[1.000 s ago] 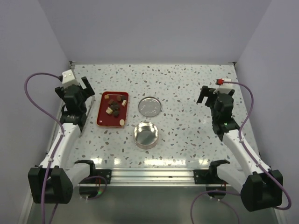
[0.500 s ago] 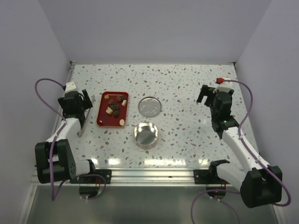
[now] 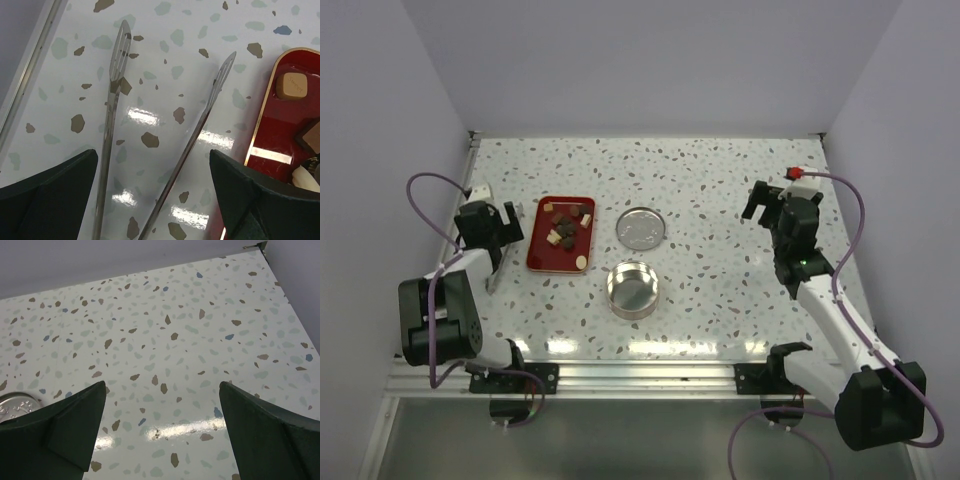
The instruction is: Pack the chocolate
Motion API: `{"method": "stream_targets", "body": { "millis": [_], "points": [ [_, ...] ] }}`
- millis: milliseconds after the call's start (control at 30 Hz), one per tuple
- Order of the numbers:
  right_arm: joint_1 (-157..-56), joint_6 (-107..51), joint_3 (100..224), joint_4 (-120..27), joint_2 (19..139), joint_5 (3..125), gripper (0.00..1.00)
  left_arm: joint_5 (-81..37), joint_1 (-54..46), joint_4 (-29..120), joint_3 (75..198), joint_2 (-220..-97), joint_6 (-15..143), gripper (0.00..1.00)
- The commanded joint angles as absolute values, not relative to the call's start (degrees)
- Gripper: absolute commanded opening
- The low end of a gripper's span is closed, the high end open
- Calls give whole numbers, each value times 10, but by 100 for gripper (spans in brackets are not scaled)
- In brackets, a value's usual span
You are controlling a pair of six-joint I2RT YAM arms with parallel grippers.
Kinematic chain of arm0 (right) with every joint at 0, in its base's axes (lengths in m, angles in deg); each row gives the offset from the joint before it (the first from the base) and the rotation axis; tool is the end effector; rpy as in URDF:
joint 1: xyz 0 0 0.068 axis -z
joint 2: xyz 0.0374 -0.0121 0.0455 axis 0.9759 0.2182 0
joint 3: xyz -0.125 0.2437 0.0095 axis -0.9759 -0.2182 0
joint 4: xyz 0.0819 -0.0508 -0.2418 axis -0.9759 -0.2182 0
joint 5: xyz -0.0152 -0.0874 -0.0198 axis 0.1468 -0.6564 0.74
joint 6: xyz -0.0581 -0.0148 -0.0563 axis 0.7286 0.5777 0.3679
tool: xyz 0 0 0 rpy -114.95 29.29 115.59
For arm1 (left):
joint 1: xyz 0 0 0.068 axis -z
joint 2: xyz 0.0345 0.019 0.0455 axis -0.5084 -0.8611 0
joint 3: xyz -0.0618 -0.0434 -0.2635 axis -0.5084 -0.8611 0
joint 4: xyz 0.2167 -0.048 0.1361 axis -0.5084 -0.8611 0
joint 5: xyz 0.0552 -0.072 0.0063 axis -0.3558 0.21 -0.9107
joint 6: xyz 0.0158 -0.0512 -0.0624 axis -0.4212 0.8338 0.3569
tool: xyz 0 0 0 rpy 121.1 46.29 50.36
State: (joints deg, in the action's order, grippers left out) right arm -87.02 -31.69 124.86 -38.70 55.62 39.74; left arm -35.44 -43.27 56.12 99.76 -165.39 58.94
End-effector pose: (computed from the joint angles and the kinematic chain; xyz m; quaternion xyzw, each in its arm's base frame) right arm 0.2673 0.0240 0.2861 0.1010 0.7661 -0.0034 0.6347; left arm 0.3062 0.0758 0.1592 -0.1701 0.8654 0.0642 0.4669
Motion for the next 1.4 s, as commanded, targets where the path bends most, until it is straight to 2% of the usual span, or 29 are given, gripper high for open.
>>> {"method": "stream_targets", "body": {
  "millis": [0,433,800,867,933,1033,1367],
  "points": [
    [-868,-327,1267,-378,546,385,99,-353,-436,582,1008,-1668,579,100],
    [-868,-330,1267,-382,551,386,99,-439,-436,547,1009,-1711,603,99],
    [-868,-332,1271,-394,548,389,99,-452,-433,505,1029,-1742,618,97],
    [-868,-331,1271,-394,547,388,99,-463,-428,500,1029,-1748,621,87],
    [-867,-333,1271,-394,548,391,99,-470,-424,496,1029,-1751,619,72],
    [-868,-333,1270,-394,546,392,99,-477,-411,492,1032,-1748,613,64],
    [-868,-331,1272,-397,552,391,99,-474,-378,448,1094,-1683,604,62]
  ]
}}
